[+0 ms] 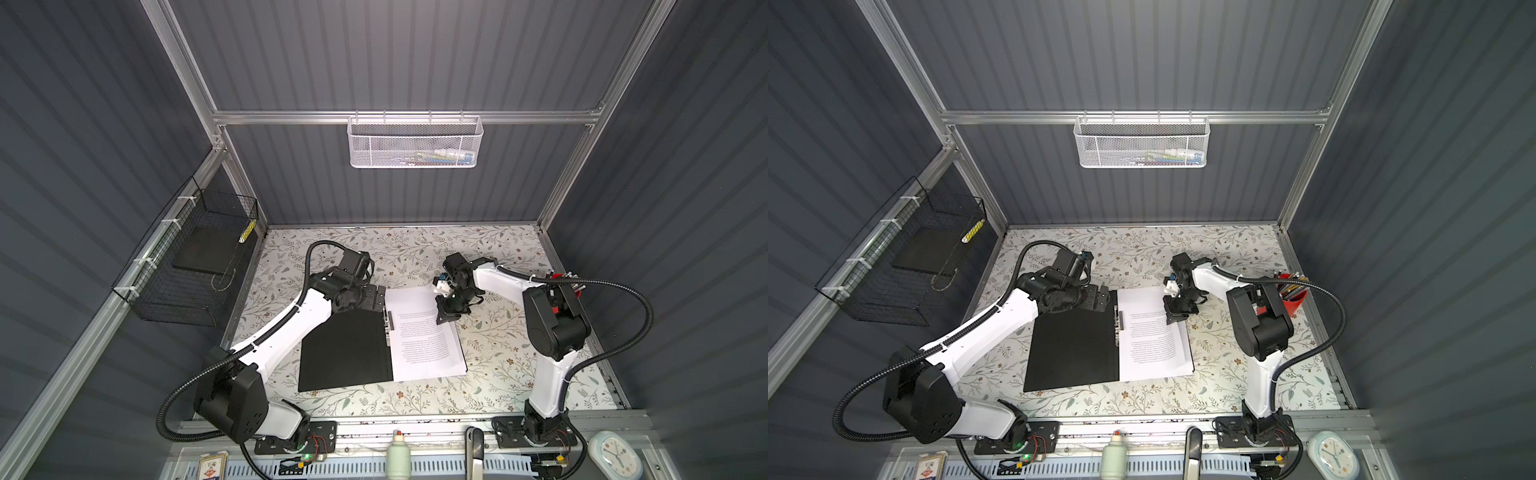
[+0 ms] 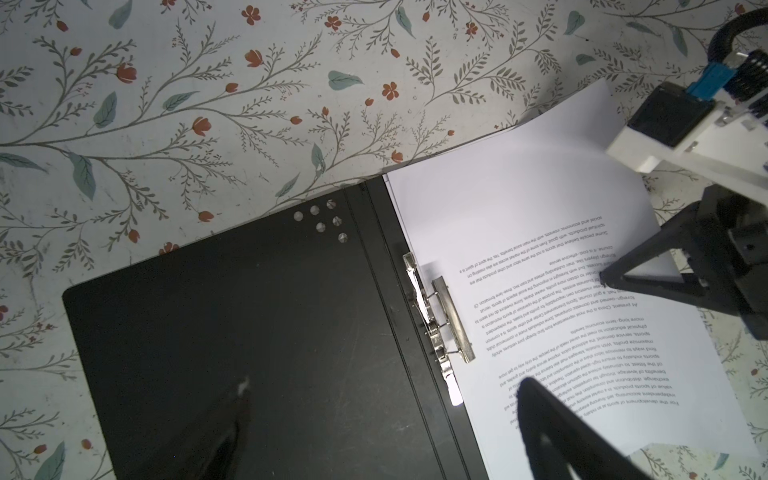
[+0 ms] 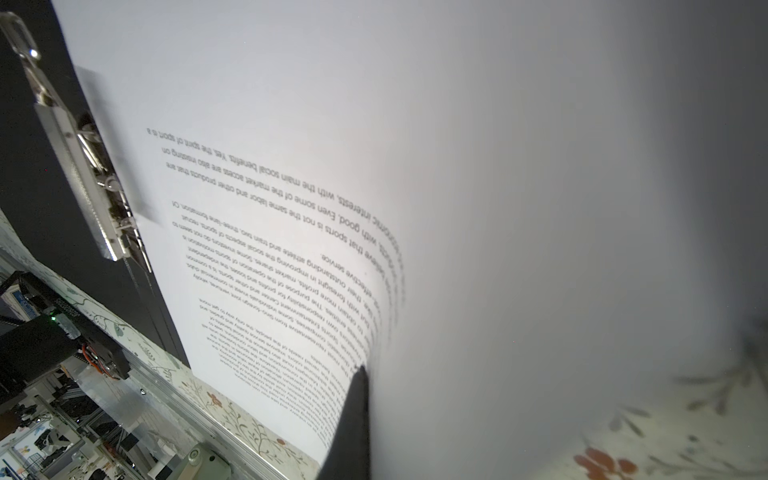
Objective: Put the files into the folder
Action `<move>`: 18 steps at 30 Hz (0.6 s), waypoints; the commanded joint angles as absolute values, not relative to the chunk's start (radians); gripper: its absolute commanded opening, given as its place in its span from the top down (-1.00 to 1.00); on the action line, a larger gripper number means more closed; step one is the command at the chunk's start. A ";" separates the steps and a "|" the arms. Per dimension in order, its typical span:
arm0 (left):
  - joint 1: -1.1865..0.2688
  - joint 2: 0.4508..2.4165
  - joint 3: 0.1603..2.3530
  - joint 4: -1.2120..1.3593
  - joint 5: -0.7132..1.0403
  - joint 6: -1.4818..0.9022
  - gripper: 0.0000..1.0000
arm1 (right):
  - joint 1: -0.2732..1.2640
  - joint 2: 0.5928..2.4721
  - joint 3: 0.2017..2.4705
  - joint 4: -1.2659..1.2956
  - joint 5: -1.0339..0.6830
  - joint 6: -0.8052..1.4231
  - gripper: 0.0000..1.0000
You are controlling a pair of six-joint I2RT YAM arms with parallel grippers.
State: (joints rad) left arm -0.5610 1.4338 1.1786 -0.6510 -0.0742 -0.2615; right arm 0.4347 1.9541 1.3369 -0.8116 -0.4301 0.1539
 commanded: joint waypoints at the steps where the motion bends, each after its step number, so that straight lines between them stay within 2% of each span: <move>1: -0.554 1.448 1.179 -0.664 -0.058 -0.250 -0.99 | 0.446 1.962 1.331 -0.817 -0.448 0.158 0.94; 18: -0.553 1.449 1.180 -0.668 -0.055 -0.250 -0.99 | 0.452 1.948 1.302 -0.822 -0.438 0.146 0.94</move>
